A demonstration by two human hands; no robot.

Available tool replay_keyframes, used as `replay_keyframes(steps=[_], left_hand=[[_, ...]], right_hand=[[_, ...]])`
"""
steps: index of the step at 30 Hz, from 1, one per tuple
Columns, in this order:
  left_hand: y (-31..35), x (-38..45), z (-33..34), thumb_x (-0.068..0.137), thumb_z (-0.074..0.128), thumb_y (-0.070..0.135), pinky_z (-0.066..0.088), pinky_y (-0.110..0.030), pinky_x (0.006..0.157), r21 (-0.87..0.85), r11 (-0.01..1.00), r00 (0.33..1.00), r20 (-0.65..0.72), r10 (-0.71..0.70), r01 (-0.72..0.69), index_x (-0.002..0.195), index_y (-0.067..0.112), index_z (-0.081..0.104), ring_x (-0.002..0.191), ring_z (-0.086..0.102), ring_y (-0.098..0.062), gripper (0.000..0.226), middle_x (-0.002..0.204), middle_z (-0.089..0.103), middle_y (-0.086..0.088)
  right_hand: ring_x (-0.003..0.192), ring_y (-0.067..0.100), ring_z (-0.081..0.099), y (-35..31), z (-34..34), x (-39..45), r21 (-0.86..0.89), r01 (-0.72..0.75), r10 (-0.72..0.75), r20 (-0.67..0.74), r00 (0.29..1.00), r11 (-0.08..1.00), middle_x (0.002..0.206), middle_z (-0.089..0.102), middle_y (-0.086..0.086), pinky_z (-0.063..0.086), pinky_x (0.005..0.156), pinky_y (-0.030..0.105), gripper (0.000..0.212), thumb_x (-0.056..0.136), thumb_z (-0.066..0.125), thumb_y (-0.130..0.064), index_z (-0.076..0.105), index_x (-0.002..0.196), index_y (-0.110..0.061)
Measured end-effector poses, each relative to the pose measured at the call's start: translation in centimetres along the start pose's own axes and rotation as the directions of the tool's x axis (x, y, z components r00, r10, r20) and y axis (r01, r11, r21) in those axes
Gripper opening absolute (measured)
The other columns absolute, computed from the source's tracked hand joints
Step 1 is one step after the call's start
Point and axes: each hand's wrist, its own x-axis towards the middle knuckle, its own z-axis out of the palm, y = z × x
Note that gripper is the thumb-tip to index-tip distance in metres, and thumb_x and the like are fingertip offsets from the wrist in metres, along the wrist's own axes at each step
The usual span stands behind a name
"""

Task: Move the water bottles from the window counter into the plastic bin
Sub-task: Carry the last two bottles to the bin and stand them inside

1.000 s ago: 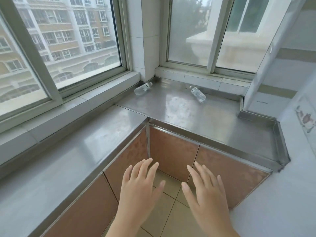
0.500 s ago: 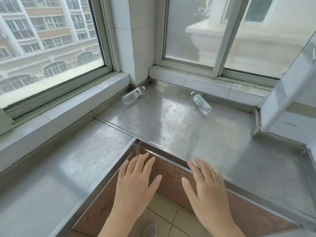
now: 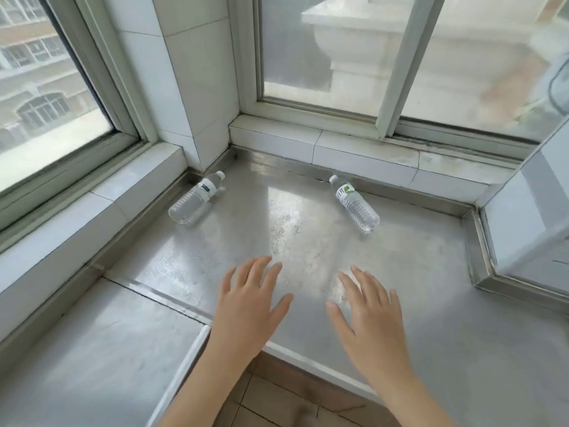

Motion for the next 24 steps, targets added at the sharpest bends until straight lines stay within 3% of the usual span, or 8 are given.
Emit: replay_keyframes(steps=[5, 11, 17, 22, 24], left_hand=[[-0.4, 6.9, 4.1, 0.089, 0.047, 0.052, 0.046, -0.045, 0.101, 0.011, 0.999, 0.998, 0.041, -0.044, 0.044, 0.123, 0.018, 0.066, 0.119, 0.061, -0.022, 0.051, 0.129, 0.065, -0.001], [0.0, 14.6, 9.0, 0.088, 0.046, 0.05, 0.052, -0.049, 0.095, -0.001, 0.997, 0.997, 0.037, -0.071, 0.071, 0.12, 0.015, 0.068, 0.115, 0.065, -0.024, 0.052, 0.127, 0.067, -0.004], [0.4, 19.0, 14.0, 0.09, 0.046, 0.05, 0.05, -0.048, 0.098, 0.007, 0.996, 0.992, 0.085, -0.093, 0.093, 0.123, 0.016, 0.066, 0.119, 0.061, -0.022, 0.052, 0.131, 0.064, -0.002], [0.0, 20.2, 16.5, 0.09, 0.045, 0.052, 0.049, -0.047, 0.099, 0.049, 0.993, 0.982, 0.15, -0.116, 0.11, 0.123, 0.017, 0.067, 0.121, 0.061, -0.022, 0.053, 0.132, 0.063, -0.001], [-0.4, 20.3, 17.0, 0.089, 0.045, 0.052, 0.048, -0.046, 0.1, 0.067, 0.992, 0.979, 0.164, -0.117, 0.107, 0.122, 0.018, 0.067, 0.12, 0.061, -0.022, 0.053, 0.131, 0.064, -0.001]], right_hand=[[0.136, 0.026, 0.039, 3.1, 2.8, 8.4, -0.019, -0.005, 0.006, 0.053, 0.999, 1.0, 0.146, 0.045, 0.003, 0.027, 0.109, 0.056, 0.057, 0.087, 0.036, -0.051, 0.049, 0.135, -0.023], [0.133, 0.03, 0.041, 7.1, 6.0, 18.7, -0.036, -0.037, 0.04, 0.103, 0.994, 0.999, 0.144, 0.046, 0.009, 0.031, 0.108, 0.054, 0.059, 0.082, 0.066, -0.036, 0.049, 0.135, -0.018], [0.115, 0.04, 0.05, 11.6, 10.3, 28.7, -0.14, -0.082, 0.106, 0.168, 0.98, 0.987, 0.13, 0.052, 0.021, 0.042, 0.094, 0.053, 0.061, 0.077, 0.066, -0.029, 0.049, 0.133, -0.011], [0.135, 0.04, 0.028, 13.4, 12.4, 33.9, -0.189, -0.166, 0.217, 0.293, 0.931, 0.968, 0.154, 0.021, 0.019, 0.037, 0.099, 0.052, 0.069, 0.086, 0.058, -0.023, 0.026, 0.146, -0.021], [0.132, 0.039, 0.031, 13.7, 12.9, 35.1, -0.157, -0.205, 0.245, 0.298, 0.923, 0.966, 0.155, 0.017, 0.016, 0.042, 0.093, 0.05, 0.07, 0.088, 0.056, -0.02, 0.019, 0.148, -0.026]])
